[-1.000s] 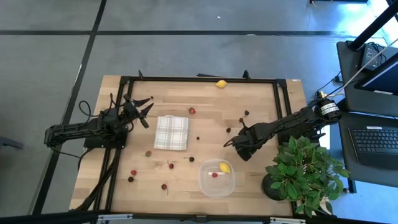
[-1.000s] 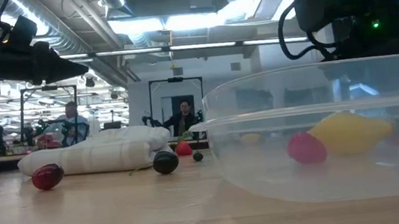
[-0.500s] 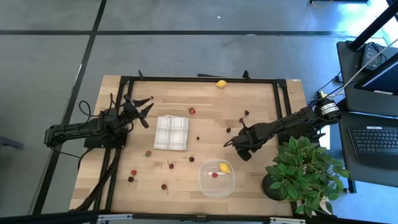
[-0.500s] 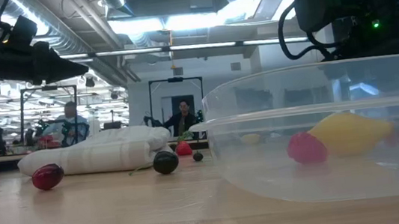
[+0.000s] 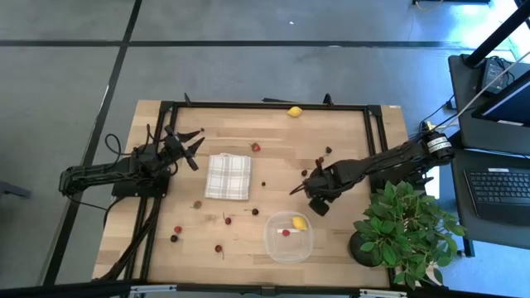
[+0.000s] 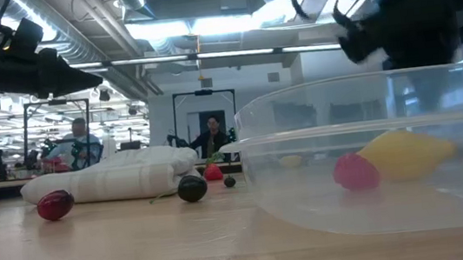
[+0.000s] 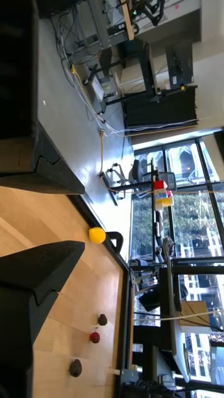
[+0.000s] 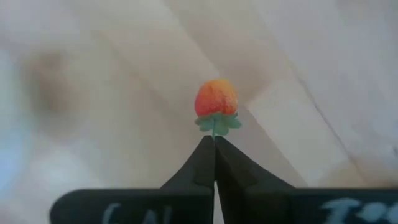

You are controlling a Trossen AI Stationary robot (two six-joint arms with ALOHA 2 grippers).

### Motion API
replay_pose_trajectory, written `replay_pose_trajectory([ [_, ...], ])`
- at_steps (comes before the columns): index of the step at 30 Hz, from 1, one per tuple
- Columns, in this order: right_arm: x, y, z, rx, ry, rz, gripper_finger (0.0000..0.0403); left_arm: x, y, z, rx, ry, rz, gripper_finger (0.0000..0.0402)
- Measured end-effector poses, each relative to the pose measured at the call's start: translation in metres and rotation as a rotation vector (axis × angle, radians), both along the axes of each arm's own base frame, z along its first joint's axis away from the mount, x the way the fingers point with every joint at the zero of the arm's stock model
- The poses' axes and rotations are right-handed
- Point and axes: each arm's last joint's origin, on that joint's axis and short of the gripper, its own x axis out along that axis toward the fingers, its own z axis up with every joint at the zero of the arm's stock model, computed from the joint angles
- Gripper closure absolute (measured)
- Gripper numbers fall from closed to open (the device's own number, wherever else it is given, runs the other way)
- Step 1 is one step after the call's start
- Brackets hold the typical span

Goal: Pick and placing Produce into tupperware
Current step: Put the bottom right strawberry into the transparent container

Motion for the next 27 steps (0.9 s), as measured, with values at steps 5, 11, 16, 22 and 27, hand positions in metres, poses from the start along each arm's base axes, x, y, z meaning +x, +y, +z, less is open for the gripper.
replay_pose_trajectory([
  [5,0.02,0.01,0.034,0.009,-0.163,0.066,0.04,0.0,0.0,0.0,0.0,0.0,0.0,0.0276],
  [11,0.034,0.026,0.061,0.021,-0.327,0.138,0.04,0.0,0.0,0.0,0.0,0.0,0.0,0.0276],
  [16,0.044,0.042,0.069,0.059,-0.485,0.236,0.04,0.0,0.0,0.0,0.0,0.0,0.0,0.0276],
  [22,0.05,0.059,0.061,0.082,-0.508,0.283,0.04,0.0,0.0,0.0,0.0,0.0,0.0,0.0276],
  [27,0.066,0.079,0.04,0.167,-0.53,0.385,0.04,0.0,0.0,0.0,0.0,0.0,0.0,0.0276],
])
